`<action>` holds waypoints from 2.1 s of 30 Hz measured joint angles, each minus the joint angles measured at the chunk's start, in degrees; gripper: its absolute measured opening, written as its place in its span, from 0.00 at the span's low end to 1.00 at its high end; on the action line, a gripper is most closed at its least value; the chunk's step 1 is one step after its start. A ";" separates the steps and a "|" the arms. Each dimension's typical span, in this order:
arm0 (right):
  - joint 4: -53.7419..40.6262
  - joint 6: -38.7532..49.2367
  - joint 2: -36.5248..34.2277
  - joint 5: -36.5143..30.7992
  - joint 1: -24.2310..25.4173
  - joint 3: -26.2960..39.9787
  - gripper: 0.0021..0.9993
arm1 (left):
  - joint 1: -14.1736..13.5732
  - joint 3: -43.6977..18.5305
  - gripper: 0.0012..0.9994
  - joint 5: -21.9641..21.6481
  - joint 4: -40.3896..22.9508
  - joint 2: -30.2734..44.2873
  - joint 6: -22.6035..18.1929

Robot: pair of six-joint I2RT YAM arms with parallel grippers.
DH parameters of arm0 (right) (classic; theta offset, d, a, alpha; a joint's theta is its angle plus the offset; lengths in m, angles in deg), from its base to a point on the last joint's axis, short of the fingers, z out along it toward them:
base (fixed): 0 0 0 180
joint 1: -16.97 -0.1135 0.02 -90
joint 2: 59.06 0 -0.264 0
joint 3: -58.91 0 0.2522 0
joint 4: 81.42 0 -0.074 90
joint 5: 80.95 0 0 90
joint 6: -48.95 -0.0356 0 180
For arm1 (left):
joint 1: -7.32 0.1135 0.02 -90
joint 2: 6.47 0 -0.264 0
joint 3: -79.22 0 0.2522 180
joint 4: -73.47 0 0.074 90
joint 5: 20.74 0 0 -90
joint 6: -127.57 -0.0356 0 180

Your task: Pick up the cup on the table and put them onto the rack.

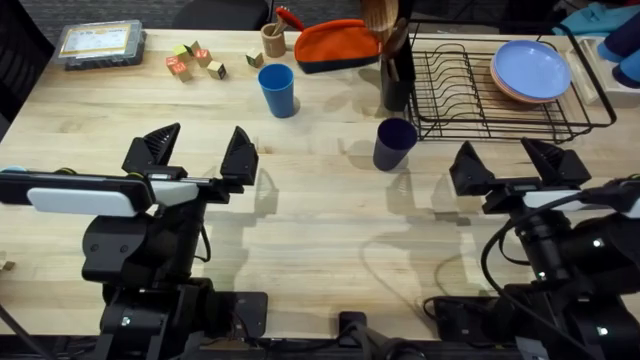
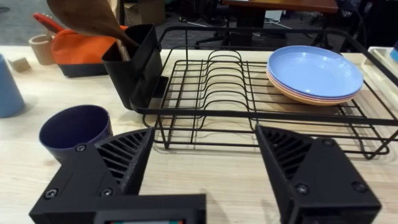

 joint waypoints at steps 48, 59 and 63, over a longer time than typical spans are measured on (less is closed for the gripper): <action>-37.46 -3.72 -38.89 4.71 -0.13 59.91 0.99 | 0.00 -54.50 0.99 4.39 -27.52 39.15 -0.02; -39.17 -4.37 -43.60 7.74 -0.13 60.41 0.99 | 0.00 -55.30 0.99 5.66 -31.08 43.94 -0.02; -39.20 -4.37 -43.60 8.15 -0.13 60.41 0.99 | 0.00 -55.30 0.99 5.66 -31.35 44.19 -0.02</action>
